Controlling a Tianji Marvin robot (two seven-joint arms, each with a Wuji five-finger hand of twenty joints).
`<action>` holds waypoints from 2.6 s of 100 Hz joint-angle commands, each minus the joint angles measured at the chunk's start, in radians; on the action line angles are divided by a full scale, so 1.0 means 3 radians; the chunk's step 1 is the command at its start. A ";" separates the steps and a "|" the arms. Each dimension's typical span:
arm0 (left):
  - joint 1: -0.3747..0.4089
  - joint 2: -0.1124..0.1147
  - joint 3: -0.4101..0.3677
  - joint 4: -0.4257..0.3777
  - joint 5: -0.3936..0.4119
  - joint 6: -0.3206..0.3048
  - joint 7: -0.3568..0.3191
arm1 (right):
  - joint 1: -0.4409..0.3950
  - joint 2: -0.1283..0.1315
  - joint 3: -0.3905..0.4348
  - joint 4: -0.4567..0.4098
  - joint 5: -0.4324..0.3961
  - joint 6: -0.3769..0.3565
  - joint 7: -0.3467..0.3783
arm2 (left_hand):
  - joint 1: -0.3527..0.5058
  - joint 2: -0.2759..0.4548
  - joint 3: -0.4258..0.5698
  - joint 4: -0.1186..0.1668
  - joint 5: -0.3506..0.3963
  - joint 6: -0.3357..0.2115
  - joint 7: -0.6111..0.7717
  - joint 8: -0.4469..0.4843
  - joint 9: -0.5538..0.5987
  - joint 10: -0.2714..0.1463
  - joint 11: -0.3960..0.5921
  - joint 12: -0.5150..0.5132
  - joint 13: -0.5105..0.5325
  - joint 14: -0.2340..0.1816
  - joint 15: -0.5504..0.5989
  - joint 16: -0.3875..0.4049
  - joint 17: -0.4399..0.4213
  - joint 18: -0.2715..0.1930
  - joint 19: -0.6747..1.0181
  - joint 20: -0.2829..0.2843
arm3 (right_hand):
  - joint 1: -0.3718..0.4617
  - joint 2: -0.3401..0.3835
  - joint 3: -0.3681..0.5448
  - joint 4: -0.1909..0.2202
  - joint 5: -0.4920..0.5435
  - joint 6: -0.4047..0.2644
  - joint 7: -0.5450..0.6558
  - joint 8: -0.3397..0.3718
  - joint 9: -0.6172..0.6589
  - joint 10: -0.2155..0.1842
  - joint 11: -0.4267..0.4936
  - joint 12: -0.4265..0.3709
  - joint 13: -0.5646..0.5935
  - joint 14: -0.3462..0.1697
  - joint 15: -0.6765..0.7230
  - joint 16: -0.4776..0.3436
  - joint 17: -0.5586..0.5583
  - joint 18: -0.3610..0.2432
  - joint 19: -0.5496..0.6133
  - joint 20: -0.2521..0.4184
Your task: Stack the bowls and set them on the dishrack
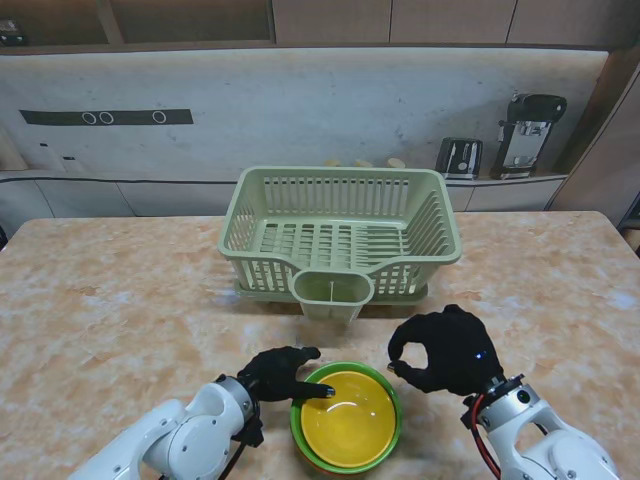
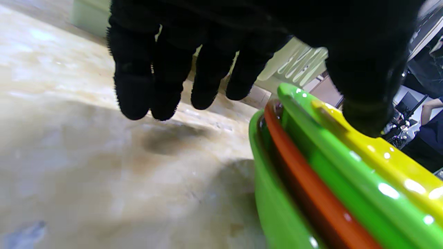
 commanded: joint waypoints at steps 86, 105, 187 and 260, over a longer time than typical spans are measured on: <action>-0.0375 0.0043 0.0378 0.0286 -0.0587 0.0088 -0.0508 | -0.0029 -0.0021 0.0014 -0.0005 -0.0006 0.0010 0.0028 | 0.0801 -0.0969 0.2816 -0.0224 -0.0678 -0.0277 0.2066 0.1809 0.1015 -0.0678 0.0901 0.1260 0.1365 -0.0499 0.1194 0.0589 0.1336 -0.0579 0.1180 -0.0129 | 0.0016 -0.0031 0.0010 -0.0060 0.0076 -0.0098 0.0068 -0.0005 0.0076 -0.0103 -0.0027 0.0048 0.0018 -0.0065 -0.0027 0.0064 -0.0005 -0.0041 0.0036 -0.0026; -0.0379 -0.0005 0.0379 0.0365 -0.0785 0.0017 -0.0393 | -0.0030 -0.0022 0.0018 -0.0002 -0.0003 0.0014 0.0027 | 0.1393 -0.1163 0.3248 -0.0490 -0.0561 -0.0544 0.2609 0.2180 0.1261 -0.1070 0.1100 0.1510 0.1640 -0.0775 0.1406 0.0751 0.1606 -0.0838 0.1403 -0.0284 | 0.0015 -0.0030 0.0009 -0.0060 0.0072 -0.0097 0.0066 -0.0006 0.0073 -0.0109 -0.0030 0.0047 0.0019 -0.0067 -0.0026 0.0064 -0.0011 -0.0046 0.0034 -0.0027; 0.0205 -0.0222 -0.0129 0.0163 -0.0535 -0.0563 0.0831 | -0.0032 -0.0022 0.0018 0.0006 -0.0014 0.0018 0.0001 | 0.2034 -0.0279 0.3025 -0.0184 0.0214 -0.1662 0.3888 0.2930 0.1292 -0.1641 0.2399 0.2174 0.1658 -0.1253 0.2143 0.2163 0.1579 -0.0666 0.1640 -0.0043 | 0.0015 -0.0029 0.0005 -0.0059 0.0082 -0.0097 0.0072 -0.0003 0.0085 -0.0108 -0.0024 0.0050 0.0022 -0.0067 -0.0027 0.0064 -0.0007 -0.0042 0.0035 -0.0027; 0.0504 -0.0331 -0.0430 -0.0049 0.0140 -0.1111 0.1942 | -0.0082 -0.0031 0.0060 -0.0009 -0.0040 0.0063 -0.0065 | 0.1991 -0.0361 0.3141 -0.0181 0.0475 -0.2008 0.4030 0.3068 0.1598 -0.1818 0.2481 0.2408 0.1953 -0.1533 0.2301 0.2096 0.2087 -0.0921 0.1784 -0.0212 | 0.0014 -0.0028 0.0006 -0.0058 0.0080 -0.0094 0.0069 -0.0005 0.0083 -0.0107 -0.0028 0.0049 0.0020 -0.0074 -0.0029 0.0064 -0.0005 -0.0040 0.0036 -0.0027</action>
